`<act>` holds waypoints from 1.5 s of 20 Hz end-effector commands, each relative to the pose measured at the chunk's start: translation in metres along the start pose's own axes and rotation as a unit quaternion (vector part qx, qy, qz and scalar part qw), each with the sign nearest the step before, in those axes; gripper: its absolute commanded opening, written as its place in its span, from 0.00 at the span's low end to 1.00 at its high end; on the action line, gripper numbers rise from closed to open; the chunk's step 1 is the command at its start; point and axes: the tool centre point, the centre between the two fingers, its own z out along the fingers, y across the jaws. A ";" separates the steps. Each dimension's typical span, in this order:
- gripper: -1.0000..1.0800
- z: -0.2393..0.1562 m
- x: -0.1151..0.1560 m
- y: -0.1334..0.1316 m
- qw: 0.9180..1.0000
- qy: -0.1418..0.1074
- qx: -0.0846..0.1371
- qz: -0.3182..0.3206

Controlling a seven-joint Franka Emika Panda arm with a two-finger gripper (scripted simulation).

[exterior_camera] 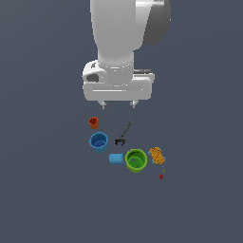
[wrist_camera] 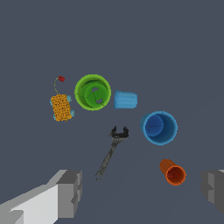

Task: Pick up a designated object from a clutter of objects.

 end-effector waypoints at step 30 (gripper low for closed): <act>0.96 0.063 -0.002 -0.017 0.998 0.014 0.002 0.063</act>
